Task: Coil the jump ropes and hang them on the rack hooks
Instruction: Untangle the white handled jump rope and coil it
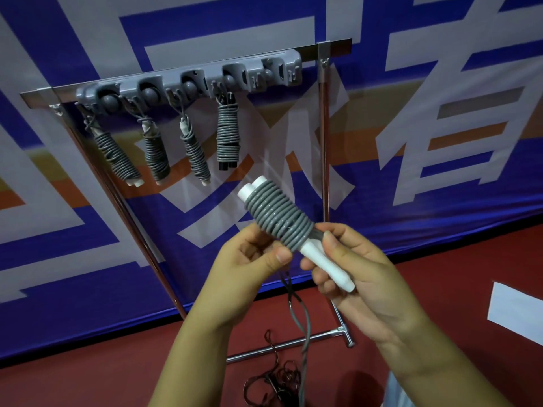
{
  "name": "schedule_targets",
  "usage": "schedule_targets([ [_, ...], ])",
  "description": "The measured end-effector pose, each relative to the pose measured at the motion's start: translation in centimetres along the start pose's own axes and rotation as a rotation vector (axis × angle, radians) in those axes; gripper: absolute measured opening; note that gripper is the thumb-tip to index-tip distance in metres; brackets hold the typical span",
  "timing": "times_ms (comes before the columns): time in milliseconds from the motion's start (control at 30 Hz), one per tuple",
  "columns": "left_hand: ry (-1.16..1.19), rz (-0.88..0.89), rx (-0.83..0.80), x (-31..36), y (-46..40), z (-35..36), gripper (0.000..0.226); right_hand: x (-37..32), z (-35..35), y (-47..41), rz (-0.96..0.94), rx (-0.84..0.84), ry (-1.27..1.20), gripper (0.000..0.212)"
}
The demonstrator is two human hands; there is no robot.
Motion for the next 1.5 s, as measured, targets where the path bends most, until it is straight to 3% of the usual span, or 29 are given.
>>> schedule_targets([
  [167,0.079,0.0,0.016,-0.3,-0.1,0.3,0.055,0.3,0.1,0.0,0.062,-0.028,0.108,0.03],
  [233,0.034,-0.005,0.062,-0.4,0.1,0.3,0.053,0.7,-0.5,-0.5,-0.041,0.052,0.27,0.034],
  [333,-0.035,0.002,0.132,-0.2,0.4,0.6,0.04,1.3,-1.4,-0.7,-0.284,0.183,0.53,0.022],
  [433,-0.07,0.008,0.204,0.1,0.4,1.2,0.041,1.8,-1.6,-0.1,-0.464,0.185,0.667,0.026],
  [567,0.0,0.001,0.271,0.4,0.5,1.8,0.043,2.3,-1.4,-0.1,-0.487,0.134,0.749,0.037],
  [800,0.101,-0.042,0.245,0.5,0.8,3.3,0.049,2.9,-1.6,-0.1,-0.579,0.175,0.806,0.027],
  [1033,0.07,-0.178,0.073,0.8,0.8,2.4,0.039,2.6,-2.1,0.1,-0.625,0.191,0.902,0.017],
  [1167,-0.062,-0.318,-0.031,0.9,1.1,0.9,0.017,1.8,-2.5,0.1,-0.639,0.207,0.902,0.016],
  [1333,-0.146,-0.314,-0.13,0.5,1.4,0.8,0.032,1.2,-2.1,-0.1,-0.591,0.184,0.911,0.015],
  [1500,-0.248,-0.245,-0.222,1.3,1.2,0.3,0.019,0.7,-2.2,-0.3,-0.431,0.17,0.802,0.019],
])
Point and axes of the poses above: each hand's wrist, its own y-axis away from the middle knuckle, its own z-axis out of the palm, x = y × z, the point moved 1 cm from there along -y, towards the middle knuckle, and after that the axes turned 1 degree about x, right-handed, at the moved point
